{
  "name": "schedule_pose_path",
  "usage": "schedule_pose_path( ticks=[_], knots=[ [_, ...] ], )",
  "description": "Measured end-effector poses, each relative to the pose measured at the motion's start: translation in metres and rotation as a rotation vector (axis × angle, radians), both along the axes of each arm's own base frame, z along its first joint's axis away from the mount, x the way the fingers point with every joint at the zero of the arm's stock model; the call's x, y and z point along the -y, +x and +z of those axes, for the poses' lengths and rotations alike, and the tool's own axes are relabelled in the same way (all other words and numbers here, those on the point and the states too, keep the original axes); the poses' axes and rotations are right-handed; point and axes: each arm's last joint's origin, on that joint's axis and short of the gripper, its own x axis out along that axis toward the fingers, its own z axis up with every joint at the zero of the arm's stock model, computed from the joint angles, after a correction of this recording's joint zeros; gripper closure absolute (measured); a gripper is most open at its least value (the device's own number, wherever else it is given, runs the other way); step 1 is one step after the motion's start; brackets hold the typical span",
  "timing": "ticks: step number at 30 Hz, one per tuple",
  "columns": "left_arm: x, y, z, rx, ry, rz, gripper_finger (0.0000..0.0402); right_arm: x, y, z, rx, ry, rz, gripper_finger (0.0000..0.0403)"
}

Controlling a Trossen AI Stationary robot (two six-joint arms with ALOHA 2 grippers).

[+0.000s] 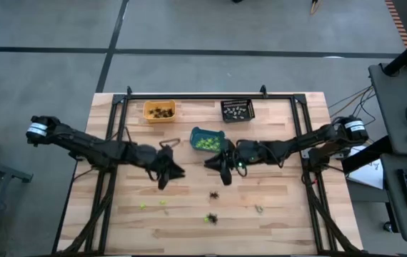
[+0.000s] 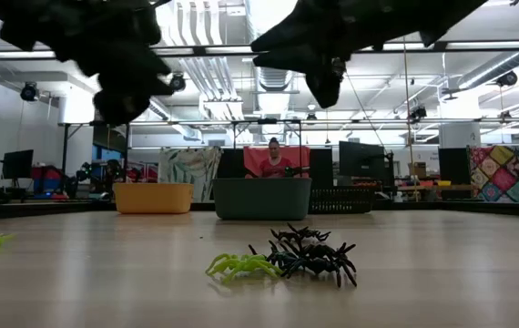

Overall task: Sort Halloween decoration
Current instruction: Put the black spider toy into the yellow bin

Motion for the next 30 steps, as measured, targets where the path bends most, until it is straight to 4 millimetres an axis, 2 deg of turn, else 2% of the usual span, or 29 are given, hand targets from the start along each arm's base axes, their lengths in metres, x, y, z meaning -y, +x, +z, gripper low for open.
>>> schedule_pose_path(
  ticks=[7, 14, 19, 23, 25, 30],
  knots=[
    [0.033, -0.001, -0.02, -0.076, 0.083, -0.025, 0.0309, -0.027, -0.012, -0.02, -0.242, 0.152, 0.008, 0.0335],
    [0.041, 0.009, -0.042, -0.111, 0.19, -0.083, 0.0309, -0.031, -0.028, -0.048, -0.543, 0.18, -0.067, 0.0335],
    [0.045, 0.021, -0.054, -0.07, 0.208, -0.096, 0.0309, -0.032, -0.028, -0.061, -0.625, 0.165, -0.041, 0.0335],
    [0.05, 0.035, -0.058, 0.051, 0.207, -0.104, 0.0309, -0.045, -0.028, -0.07, -0.639, 0.043, 0.076, 0.0335],
    [0.052, 0.04, -0.062, 0.095, 0.216, -0.111, 0.0309, -0.054, -0.029, -0.077, -0.641, -0.074, 0.16, 0.0335],
    [0.055, 0.047, -0.075, 0.129, 0.259, -0.132, 0.0309, -0.083, -0.021, -0.09, -0.48, -0.354, 0.278, 0.0335]
  ],
)
